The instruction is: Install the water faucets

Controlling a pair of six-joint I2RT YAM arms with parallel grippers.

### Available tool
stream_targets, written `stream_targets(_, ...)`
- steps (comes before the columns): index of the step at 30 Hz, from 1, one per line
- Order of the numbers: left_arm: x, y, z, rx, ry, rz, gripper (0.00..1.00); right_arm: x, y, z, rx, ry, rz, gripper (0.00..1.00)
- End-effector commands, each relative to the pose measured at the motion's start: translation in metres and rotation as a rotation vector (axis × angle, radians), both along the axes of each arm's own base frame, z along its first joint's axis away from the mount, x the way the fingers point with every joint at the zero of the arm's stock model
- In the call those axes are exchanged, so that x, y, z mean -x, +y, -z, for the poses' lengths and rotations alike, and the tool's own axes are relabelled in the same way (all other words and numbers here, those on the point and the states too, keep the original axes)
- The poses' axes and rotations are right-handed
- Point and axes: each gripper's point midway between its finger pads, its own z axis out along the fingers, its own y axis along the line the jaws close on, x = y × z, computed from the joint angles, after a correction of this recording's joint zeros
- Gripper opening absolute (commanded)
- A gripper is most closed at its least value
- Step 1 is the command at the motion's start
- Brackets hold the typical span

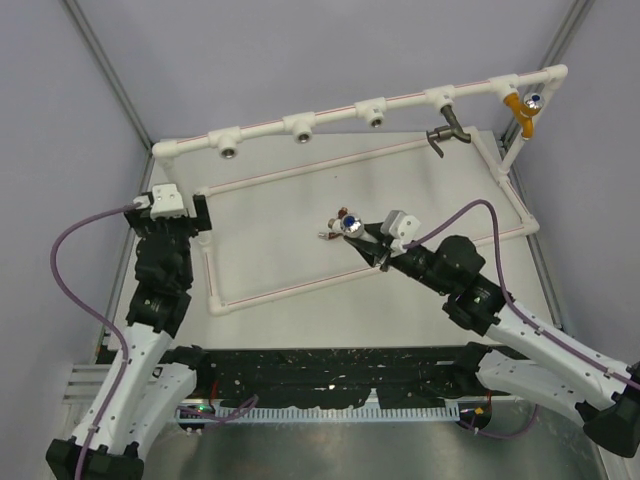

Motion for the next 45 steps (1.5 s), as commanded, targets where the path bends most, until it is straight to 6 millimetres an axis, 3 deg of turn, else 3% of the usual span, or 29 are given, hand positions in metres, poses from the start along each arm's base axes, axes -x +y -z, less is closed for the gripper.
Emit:
stream_targets(1,-0.026,0.014,-0.012,0.082,-0.118,-0.104,1.00,0.001,-0.023,-0.027,-0.107,-0.096,0.084,0.05)
stream_targets(6,-0.063,0.023,-0.021,0.097,-0.142,-0.177,0.99,0.013,-0.044,-0.025,-0.141,-0.143,0.116,0.05)
stream_targets(9,-0.079,0.027,-0.015,0.097,-0.149,-0.204,0.95,0.017,-0.049,-0.017,-0.107,-0.136,0.116,0.05)
stream_targets(14,-0.079,0.029,-0.013,0.082,-0.182,-0.215,0.80,0.024,-0.050,-0.012,-0.075,-0.128,0.091,0.05)
stream_targets(16,-0.077,0.028,-0.011,0.059,-0.173,-0.204,0.61,0.025,-0.048,-0.015,-0.081,-0.135,0.076,0.05)
stream_targets(18,-0.073,0.028,-0.010,0.035,-0.169,-0.194,0.35,0.023,-0.045,-0.014,-0.067,-0.121,0.077,0.05)
stream_targets(23,-0.051,0.022,-0.009,-0.009,-0.137,-0.126,0.00,0.015,-0.043,-0.011,-0.060,-0.106,0.100,0.05)
stream_targets(27,-0.027,0.015,-0.005,0.013,-0.037,-0.061,0.00,0.009,-0.047,-0.017,-0.066,-0.095,0.140,0.05)
stream_targets(35,0.006,-0.003,0.030,0.046,0.225,0.054,0.00,-0.013,-0.060,-0.016,-0.057,-0.164,0.276,0.05)
stream_targets(38,0.015,-0.009,0.043,0.058,0.286,0.090,0.00,-0.017,-0.060,-0.026,-0.073,-0.214,0.292,0.05)
stream_targets(42,0.022,-0.018,0.056,0.057,0.340,0.142,0.00,-0.029,-0.065,-0.042,-0.019,-0.333,0.367,0.05)
stream_targets(45,0.025,-0.021,0.060,0.055,0.346,0.156,0.00,-0.037,-0.073,-0.055,0.078,-0.515,0.444,0.05)
